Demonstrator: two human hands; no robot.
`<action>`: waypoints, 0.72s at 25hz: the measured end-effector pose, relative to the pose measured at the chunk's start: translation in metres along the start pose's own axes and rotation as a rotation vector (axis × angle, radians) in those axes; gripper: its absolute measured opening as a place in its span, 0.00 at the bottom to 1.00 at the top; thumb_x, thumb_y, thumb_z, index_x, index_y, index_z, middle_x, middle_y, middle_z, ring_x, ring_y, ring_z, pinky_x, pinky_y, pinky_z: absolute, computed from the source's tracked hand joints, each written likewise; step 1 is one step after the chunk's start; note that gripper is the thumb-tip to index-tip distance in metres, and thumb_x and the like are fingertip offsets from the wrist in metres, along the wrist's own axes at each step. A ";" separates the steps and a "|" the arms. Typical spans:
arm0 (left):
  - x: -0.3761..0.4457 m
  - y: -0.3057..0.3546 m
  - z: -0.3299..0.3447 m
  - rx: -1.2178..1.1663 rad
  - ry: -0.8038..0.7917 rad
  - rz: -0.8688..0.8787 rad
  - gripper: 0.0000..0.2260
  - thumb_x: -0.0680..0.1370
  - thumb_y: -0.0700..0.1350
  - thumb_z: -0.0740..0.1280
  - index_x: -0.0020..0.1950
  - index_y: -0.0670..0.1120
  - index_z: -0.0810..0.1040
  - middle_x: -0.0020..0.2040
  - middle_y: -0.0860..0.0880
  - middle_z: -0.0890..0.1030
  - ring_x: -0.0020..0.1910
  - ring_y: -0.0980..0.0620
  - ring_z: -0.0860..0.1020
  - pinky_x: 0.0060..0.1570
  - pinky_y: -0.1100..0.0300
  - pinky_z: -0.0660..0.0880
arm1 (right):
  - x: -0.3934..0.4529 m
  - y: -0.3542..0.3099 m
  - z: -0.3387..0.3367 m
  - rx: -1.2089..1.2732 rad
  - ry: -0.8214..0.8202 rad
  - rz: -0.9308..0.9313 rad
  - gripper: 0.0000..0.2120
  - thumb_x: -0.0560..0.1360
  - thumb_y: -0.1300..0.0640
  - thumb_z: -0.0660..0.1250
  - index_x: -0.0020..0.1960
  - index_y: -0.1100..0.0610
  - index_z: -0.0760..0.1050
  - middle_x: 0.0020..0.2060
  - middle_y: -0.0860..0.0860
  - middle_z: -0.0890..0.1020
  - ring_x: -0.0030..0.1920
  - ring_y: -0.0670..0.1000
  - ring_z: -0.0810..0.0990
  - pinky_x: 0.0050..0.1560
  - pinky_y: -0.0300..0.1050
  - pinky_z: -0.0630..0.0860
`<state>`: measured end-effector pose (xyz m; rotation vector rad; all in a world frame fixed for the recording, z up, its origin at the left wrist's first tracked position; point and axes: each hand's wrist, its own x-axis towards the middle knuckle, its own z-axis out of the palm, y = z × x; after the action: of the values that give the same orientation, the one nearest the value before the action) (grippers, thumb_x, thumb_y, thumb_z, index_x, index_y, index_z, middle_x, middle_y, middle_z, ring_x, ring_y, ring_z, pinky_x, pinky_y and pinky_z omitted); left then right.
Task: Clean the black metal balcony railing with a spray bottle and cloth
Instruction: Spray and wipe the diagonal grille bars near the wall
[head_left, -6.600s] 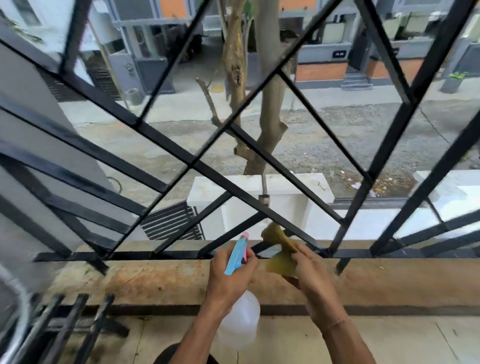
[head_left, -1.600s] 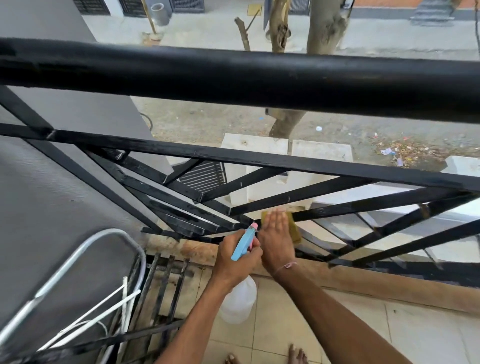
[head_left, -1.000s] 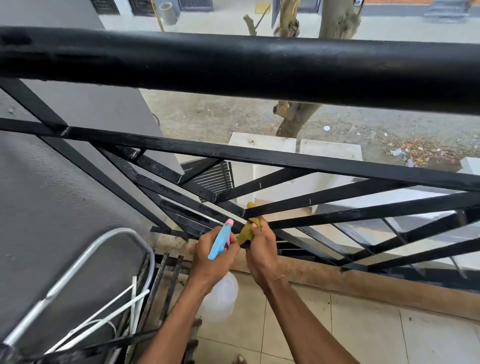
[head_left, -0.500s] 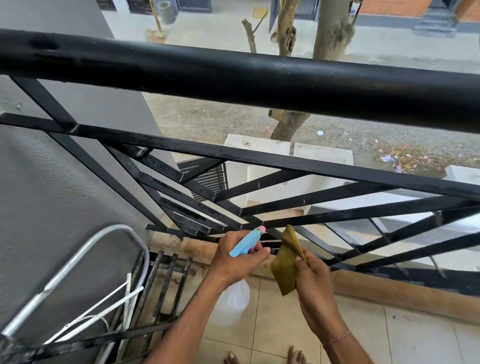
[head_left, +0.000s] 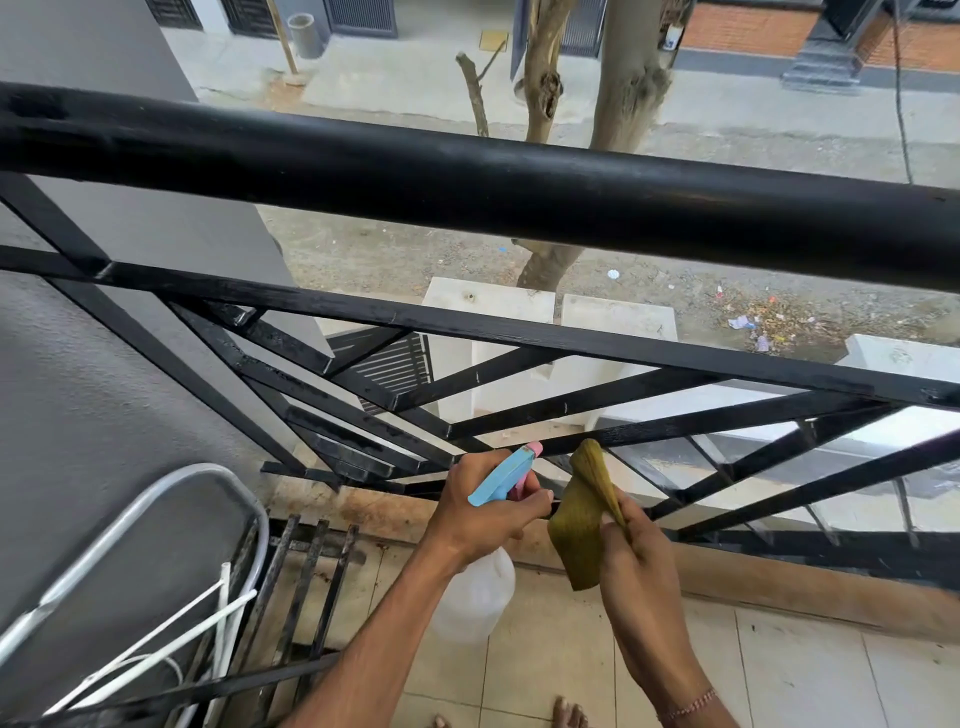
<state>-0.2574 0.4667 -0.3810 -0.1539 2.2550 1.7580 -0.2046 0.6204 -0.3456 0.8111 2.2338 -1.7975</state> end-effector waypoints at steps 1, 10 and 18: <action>0.000 0.003 0.001 0.007 0.005 0.003 0.08 0.74 0.46 0.77 0.39 0.52 0.80 0.32 0.55 0.76 0.36 0.49 0.79 0.41 0.52 0.84 | -0.005 -0.009 -0.005 0.028 0.017 -0.015 0.17 0.85 0.55 0.54 0.72 0.48 0.71 0.63 0.46 0.74 0.66 0.49 0.70 0.65 0.50 0.69; 0.007 0.015 0.008 0.019 0.027 0.051 0.08 0.75 0.44 0.76 0.39 0.51 0.79 0.36 0.49 0.79 0.35 0.51 0.79 0.35 0.57 0.80 | 0.016 -0.043 0.017 -0.341 0.460 -0.732 0.29 0.80 0.69 0.59 0.79 0.63 0.57 0.66 0.65 0.76 0.58 0.48 0.80 0.57 0.40 0.79; 0.001 -0.004 -0.021 0.012 0.096 0.046 0.10 0.72 0.40 0.74 0.36 0.52 0.78 0.31 0.54 0.77 0.32 0.51 0.77 0.35 0.48 0.80 | 0.070 -0.036 0.053 -1.464 0.288 -0.728 0.31 0.82 0.56 0.55 0.77 0.73 0.51 0.76 0.73 0.56 0.78 0.70 0.51 0.79 0.63 0.41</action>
<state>-0.2604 0.4456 -0.3806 -0.1892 2.3541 1.7956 -0.2921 0.5872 -0.3601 -0.1117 3.2449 0.2903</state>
